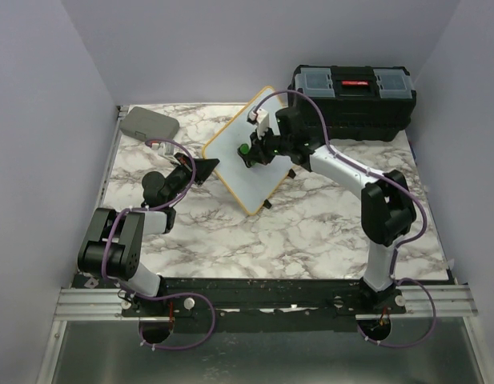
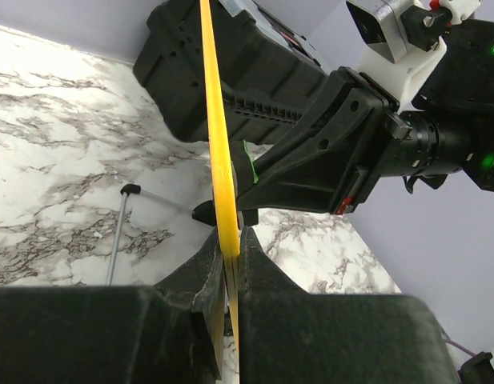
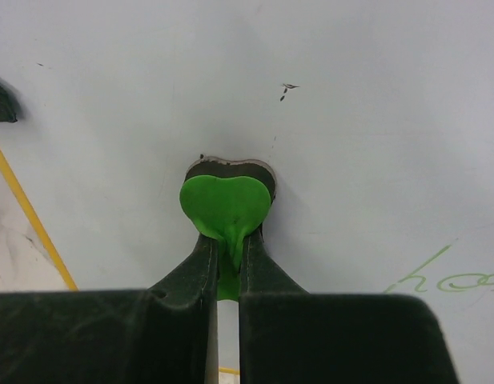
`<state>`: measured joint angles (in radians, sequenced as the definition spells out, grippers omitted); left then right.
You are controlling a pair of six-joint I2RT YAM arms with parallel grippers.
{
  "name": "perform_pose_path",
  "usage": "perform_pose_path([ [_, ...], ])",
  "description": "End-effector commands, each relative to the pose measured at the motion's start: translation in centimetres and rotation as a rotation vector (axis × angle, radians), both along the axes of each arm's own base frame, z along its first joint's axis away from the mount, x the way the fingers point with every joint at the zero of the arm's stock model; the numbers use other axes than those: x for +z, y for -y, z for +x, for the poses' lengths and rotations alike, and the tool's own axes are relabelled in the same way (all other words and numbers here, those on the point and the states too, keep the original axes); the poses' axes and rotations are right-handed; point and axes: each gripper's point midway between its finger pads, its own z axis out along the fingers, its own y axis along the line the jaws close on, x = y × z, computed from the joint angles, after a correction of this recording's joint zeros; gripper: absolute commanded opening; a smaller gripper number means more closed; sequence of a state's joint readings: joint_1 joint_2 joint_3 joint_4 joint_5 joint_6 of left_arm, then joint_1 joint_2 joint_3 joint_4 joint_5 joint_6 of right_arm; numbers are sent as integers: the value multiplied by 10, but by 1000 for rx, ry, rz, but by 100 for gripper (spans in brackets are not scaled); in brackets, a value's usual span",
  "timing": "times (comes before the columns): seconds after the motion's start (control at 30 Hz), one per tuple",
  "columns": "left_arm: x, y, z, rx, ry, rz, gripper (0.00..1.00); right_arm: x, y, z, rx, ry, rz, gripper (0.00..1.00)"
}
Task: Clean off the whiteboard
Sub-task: Erase the whiteboard at the whiteboard stand.
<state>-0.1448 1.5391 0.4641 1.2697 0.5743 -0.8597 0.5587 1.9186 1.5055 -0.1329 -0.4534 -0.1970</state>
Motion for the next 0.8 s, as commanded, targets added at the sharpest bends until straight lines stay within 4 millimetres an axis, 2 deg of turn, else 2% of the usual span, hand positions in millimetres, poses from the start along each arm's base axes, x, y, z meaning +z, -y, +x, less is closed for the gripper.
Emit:
perform_pose_path([
  [0.0,-25,34,-28,-203,-48,76,0,-9,22,35,-161,-6,-16,1],
  [0.07,-25,34,-28,-203,-49,75,0,3,30,55,-207,-1,0,1],
  [0.17,-25,34,-29,-202,-47,77,0,9,40,76,-245,4,-3,1],
  [0.3,-25,34,-29,-203,-47,77,0,-12,45,80,-239,-22,-47,1],
  [0.47,-25,34,-29,-205,-44,75,0,-47,52,62,-193,-68,-109,1],
  [0.6,-25,34,-28,-205,-42,77,0,-77,63,35,-132,-123,-155,1],
  [0.67,-26,34,-28,-205,-44,75,0,-89,65,21,-98,-158,-164,1],
  [0.77,-28,34,-28,-208,-48,73,0,-96,67,7,-58,-183,-162,1],
])
